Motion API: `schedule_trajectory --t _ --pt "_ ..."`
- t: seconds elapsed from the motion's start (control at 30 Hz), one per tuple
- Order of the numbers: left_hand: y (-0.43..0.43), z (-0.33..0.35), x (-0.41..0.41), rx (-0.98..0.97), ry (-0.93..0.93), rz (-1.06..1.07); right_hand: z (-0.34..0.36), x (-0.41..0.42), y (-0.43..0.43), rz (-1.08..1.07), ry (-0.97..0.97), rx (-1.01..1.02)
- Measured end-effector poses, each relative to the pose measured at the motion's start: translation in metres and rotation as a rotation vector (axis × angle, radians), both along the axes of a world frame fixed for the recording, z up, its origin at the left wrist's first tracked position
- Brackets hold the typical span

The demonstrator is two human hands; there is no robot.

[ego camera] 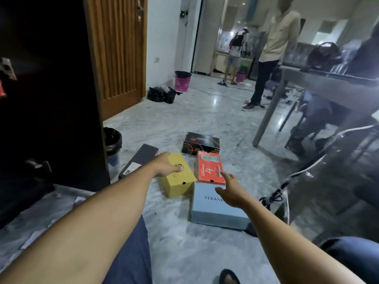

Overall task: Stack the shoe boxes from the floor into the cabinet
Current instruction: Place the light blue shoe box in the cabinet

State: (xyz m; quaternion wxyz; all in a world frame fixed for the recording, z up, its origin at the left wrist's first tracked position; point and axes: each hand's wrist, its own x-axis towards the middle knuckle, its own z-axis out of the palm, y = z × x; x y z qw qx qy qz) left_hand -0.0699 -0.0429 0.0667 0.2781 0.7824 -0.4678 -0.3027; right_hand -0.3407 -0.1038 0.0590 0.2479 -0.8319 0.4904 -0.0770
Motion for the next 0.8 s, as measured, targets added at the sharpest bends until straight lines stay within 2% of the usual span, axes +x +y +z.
schedule_trajectory --t 0.37,0.53,0.8 --pt "-0.049 -0.049 -0.090 0.037 -0.061 -0.064 -0.078 -0.076 -0.060 -0.143 -0.012 0.217" --pt "-0.059 -0.107 -0.117 0.088 -0.028 -0.132 -0.128 -0.091 -0.090 -0.274 -0.084 0.286" --pt "-0.086 -0.214 -0.107 0.240 0.118 -0.040 -0.204 -0.098 -0.136 -0.448 -0.210 0.321"
